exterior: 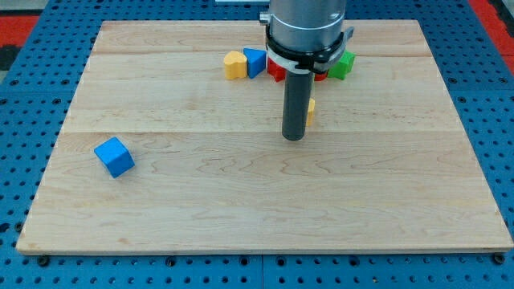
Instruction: Nudge the green circle into the red blocks
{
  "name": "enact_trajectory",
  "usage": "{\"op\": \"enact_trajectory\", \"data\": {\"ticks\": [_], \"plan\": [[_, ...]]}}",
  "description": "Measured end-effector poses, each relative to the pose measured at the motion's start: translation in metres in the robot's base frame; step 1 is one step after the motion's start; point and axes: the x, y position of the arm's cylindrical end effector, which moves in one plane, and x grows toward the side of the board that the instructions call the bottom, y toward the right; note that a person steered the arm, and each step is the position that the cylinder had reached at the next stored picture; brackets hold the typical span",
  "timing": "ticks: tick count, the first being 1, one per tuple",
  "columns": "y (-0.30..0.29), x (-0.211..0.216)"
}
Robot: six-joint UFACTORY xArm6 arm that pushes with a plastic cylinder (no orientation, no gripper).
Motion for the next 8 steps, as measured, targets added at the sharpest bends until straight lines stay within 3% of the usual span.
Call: {"op": "enact_trajectory", "data": {"ticks": [2,5,7,8], "plan": [[-0.017,-0.039],[0.037,-0.003],[-0.006,-0.046],[0.002,-0.040]]}}
